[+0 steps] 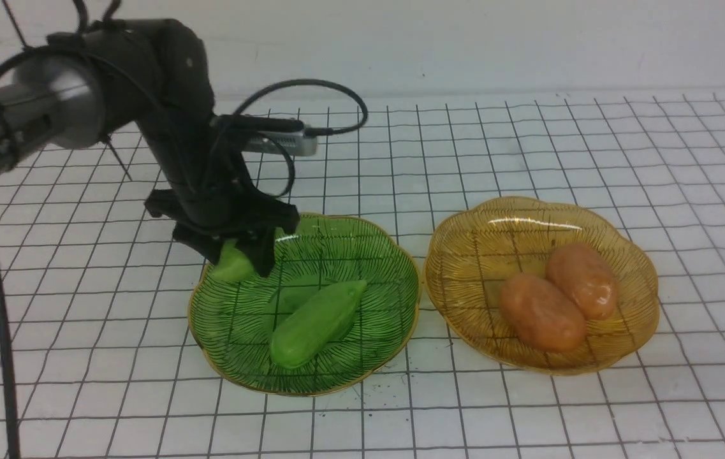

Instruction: Put different types of vegetables on the plate.

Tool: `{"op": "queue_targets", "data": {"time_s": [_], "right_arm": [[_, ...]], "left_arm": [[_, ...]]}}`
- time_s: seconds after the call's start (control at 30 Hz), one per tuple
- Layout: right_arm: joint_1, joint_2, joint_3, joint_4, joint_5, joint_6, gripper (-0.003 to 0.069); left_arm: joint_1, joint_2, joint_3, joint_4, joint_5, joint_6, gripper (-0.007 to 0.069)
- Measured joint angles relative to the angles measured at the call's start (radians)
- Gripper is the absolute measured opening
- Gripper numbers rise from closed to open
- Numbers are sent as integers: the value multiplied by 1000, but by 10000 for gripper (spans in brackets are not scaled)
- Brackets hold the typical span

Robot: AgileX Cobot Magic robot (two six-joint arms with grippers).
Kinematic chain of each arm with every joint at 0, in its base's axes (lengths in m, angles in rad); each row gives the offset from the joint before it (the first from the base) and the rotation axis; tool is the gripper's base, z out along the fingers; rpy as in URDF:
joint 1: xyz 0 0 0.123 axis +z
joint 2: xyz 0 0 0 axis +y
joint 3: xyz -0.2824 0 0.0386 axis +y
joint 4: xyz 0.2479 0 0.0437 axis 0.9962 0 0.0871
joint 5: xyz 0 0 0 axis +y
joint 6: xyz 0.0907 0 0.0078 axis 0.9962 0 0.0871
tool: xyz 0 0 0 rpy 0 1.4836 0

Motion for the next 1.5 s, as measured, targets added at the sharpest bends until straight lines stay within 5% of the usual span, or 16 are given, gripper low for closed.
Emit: {"op": "queue_targets", "data": {"time_s": [0.13,0.37,0.5,0.7,0.93,1.17,1.5], "right_arm": [[0,0,0,-2,20,-17,76],[0,0,0,-8,22,-21,76],[0,0,0,-9,24,-21,76],[0,-3,0,-34,97,-21,76],[0,-174,0,-170,105,33,76],[0,-421,40,-213,-3,128,71],[0,-507,343,-139,-597,54,-13]], "left_arm": [[-46,14,0,3,0,0,378],[-67,17,0,31,11,-6,582],[-67,8,0,30,17,-29,614],[-69,-88,0,47,23,-44,445],[-69,-275,0,78,36,-33,38],[-69,-455,0,78,46,-31,-8],[-69,-556,0,80,62,-21,-8]]}}
